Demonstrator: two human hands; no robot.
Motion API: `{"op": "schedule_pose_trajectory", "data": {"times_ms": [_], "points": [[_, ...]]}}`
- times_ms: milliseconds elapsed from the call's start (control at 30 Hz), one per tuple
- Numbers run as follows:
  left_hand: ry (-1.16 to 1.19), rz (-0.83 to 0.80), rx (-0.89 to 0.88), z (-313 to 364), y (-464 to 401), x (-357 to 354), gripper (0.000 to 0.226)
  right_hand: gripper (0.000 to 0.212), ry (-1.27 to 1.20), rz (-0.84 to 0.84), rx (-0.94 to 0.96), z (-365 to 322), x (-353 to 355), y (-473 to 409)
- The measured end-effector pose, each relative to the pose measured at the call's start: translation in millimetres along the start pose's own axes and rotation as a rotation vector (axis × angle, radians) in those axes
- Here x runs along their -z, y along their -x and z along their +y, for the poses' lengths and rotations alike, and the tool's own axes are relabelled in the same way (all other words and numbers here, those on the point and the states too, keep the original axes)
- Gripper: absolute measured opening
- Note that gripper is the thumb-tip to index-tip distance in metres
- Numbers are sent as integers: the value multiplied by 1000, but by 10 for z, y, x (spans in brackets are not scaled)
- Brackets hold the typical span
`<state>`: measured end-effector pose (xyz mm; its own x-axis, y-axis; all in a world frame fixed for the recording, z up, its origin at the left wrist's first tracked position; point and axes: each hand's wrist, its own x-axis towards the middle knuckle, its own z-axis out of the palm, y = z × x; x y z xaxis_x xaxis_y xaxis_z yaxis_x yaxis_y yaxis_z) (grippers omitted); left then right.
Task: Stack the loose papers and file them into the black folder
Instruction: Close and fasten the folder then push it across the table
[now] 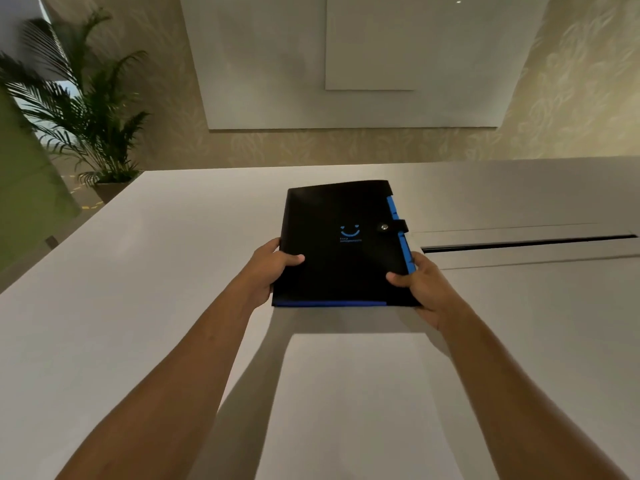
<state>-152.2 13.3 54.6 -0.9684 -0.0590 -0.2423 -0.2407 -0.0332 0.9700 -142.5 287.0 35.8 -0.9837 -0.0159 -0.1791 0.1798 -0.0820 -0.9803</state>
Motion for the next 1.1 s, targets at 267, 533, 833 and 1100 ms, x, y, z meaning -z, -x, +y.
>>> {"op": "schedule_pose_trajectory", "data": {"times_ms": [267, 533, 833, 1100], "points": [[-68, 65, 1, 0, -716, -341, 49, 31, 23, 58, -47, -199, 180, -965], [-299, 140, -67, -119, -1473, -432, 58, 36, 309, 162, 29, -27, 224, -1825], [-617, 192, -125, -205, -1967, -452, 54, 28, 649, 306, 35, 140, 101, -2307], [-1179, 320, -229, -290, -1921, -365, 64, 32, 1105, 396, 71, 155, 100, -2254]]}}
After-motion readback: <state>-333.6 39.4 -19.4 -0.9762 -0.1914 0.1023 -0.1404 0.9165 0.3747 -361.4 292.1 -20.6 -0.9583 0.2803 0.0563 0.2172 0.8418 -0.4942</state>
